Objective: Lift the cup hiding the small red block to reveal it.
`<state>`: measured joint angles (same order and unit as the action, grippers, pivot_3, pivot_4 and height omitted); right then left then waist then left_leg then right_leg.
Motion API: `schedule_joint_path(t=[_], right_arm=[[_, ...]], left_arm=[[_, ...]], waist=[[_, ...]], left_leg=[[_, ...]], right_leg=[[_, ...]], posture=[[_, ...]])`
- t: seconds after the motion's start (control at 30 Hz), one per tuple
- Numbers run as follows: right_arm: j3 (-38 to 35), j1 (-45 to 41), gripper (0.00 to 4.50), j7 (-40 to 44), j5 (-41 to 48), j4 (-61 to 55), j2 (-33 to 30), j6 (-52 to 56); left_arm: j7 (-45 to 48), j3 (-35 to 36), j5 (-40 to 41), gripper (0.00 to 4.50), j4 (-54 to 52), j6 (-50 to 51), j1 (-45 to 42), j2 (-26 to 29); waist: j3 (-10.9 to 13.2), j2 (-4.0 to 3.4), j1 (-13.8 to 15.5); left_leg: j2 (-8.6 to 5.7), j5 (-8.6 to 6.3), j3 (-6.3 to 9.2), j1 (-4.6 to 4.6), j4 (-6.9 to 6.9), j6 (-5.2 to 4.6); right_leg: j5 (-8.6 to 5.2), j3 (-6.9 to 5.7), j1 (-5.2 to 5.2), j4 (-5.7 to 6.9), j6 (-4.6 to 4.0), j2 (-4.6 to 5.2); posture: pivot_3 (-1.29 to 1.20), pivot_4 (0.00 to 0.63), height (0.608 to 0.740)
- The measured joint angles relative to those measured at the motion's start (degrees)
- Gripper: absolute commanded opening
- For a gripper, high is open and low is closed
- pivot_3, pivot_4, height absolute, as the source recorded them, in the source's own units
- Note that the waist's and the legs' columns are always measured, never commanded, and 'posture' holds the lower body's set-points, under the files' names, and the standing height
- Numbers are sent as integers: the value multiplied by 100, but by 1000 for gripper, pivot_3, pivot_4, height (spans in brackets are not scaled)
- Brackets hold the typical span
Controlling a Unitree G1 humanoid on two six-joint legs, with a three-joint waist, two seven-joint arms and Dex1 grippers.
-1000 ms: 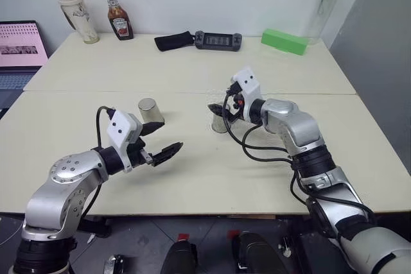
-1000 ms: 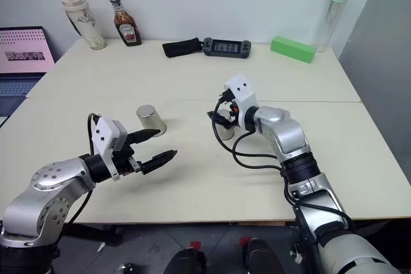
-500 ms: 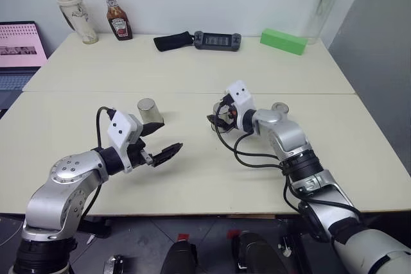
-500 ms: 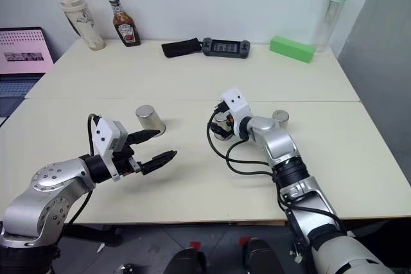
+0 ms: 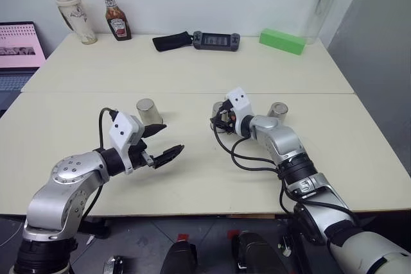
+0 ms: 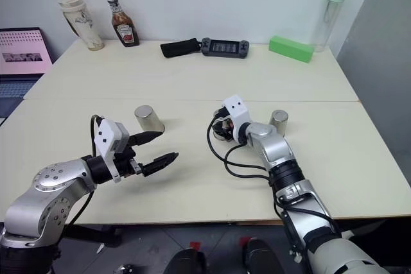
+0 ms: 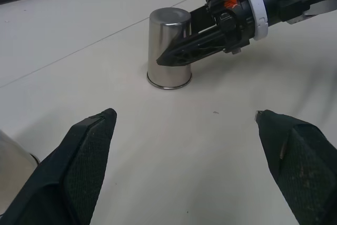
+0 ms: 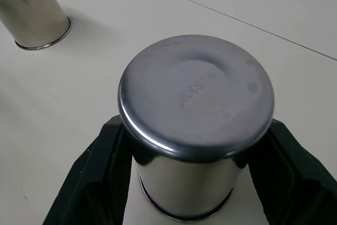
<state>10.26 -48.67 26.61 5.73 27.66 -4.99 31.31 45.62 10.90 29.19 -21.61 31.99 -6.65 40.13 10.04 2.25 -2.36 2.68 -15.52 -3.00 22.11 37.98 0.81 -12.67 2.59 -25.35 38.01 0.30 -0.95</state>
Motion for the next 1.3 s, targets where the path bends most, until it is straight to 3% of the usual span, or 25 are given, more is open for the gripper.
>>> schedule_joint_path(t=[0.13,0.4,0.77,1.0,1.3], right_arm=[[-236,24,2717,83,245,-436,-21,394],[-395,-202,2717,393,872,-2766,-634,1967],[-202,101,2717,322,899,-2860,-685,2173],[-283,842,2717,636,1146,-3664,-1543,2411],[-205,1459,2717,726,1020,-3364,-1622,1660]], left_arm=[[4,1,1,4500,2,1,-2,0],[106,4,0,4500,54,2,-3,35],[105,-40,-9,4500,158,1,-156,14],[118,-48,-22,4500,163,0,-148,17],[136,-276,-134,4500,321,-110,-342,5]], waist=[[1,-1,2],[1,-2,17],[1,-2,16],[1,-2,60],[1,-2,37]], left_leg=[[0,0,6,3,0,0],[0,0,53,20,-1,0],[-5,0,73,40,1,0],[-14,0,91,65,3,0],[-9,2,91,47,7,-1]], right_leg=[[0,-1,-1,-1,0,0],[-2,-7,-10,-2,-2,0],[-3,-12,-14,-9,-3,-1],[-3,-24,-22,-19,-3,0],[-4,-22,-16,-8,-3,-17]], posture=[[0,150,740],[0,150,740],[0,150,740],[0,150,740],[0,150,740]])
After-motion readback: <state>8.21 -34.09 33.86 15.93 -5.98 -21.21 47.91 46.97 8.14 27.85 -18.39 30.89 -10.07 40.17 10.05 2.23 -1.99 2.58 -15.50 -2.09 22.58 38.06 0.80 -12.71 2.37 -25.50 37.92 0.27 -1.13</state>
